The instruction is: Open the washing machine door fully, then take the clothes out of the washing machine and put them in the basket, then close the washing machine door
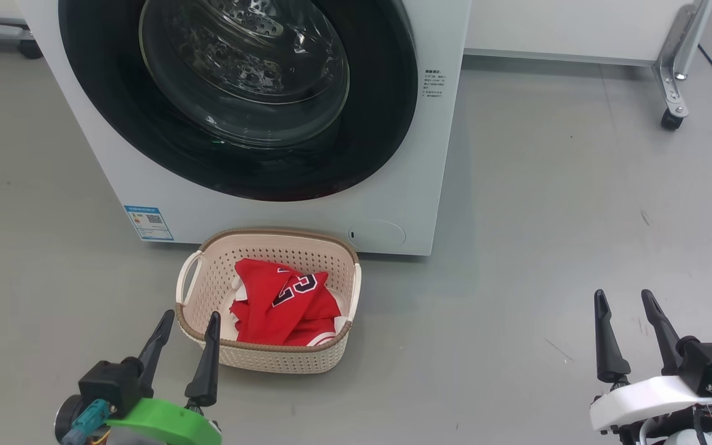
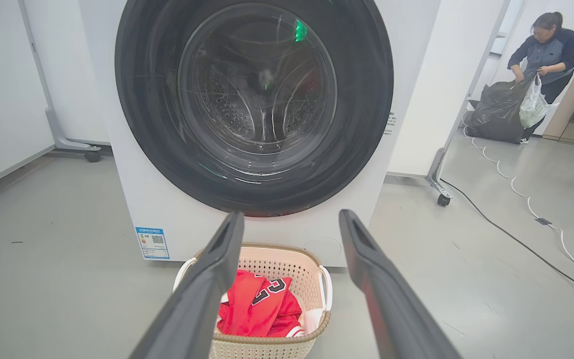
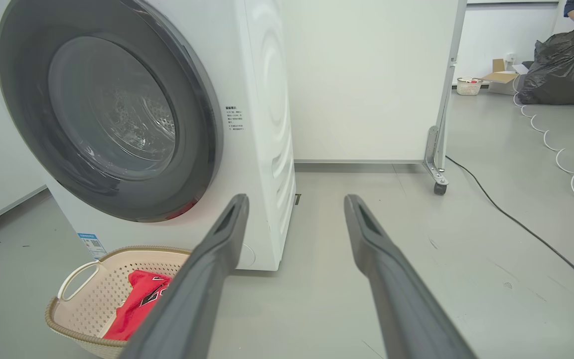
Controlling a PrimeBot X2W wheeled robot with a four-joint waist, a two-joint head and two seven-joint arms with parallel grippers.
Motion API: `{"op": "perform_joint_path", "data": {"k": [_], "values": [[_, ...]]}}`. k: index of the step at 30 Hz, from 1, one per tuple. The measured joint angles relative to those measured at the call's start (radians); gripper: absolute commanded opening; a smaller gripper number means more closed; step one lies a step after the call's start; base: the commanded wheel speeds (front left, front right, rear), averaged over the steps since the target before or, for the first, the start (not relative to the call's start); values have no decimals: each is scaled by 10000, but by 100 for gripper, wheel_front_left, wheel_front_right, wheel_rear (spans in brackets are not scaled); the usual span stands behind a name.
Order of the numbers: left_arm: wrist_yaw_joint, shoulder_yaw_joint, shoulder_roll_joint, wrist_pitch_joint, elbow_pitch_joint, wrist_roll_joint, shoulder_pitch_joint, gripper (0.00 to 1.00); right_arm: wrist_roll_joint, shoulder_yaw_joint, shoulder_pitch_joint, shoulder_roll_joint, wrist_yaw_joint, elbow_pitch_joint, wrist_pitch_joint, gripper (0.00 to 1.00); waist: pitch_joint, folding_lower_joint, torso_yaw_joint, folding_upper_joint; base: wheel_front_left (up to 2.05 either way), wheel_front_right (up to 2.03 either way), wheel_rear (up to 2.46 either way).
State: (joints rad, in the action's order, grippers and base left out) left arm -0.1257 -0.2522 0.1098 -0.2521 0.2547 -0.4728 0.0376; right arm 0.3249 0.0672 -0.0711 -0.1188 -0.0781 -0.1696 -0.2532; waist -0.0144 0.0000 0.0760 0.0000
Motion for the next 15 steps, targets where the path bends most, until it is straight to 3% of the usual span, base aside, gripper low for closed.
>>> {"op": "perform_joint_path", "data": {"k": [11, 12, 15], "values": [[0, -19, 21, 0, 12, -25, -5, 100, -21, -21, -1, 6, -2, 0, 0, 100, 31, 0, -2, 0, 0, 0, 0], [0, -21, 23, 0, 12, -31, -6, 0, -21, -25, -1, 10, -2, 0, 0, 0, 32, 0, 0, 0, 0, 0, 0], [0, -98, -73, 44, 316, -23, -92, 0, -17, 19, -90, 142, 4, -303, 12, 0, 33, 0, 0, 0, 0, 0, 0]]}}
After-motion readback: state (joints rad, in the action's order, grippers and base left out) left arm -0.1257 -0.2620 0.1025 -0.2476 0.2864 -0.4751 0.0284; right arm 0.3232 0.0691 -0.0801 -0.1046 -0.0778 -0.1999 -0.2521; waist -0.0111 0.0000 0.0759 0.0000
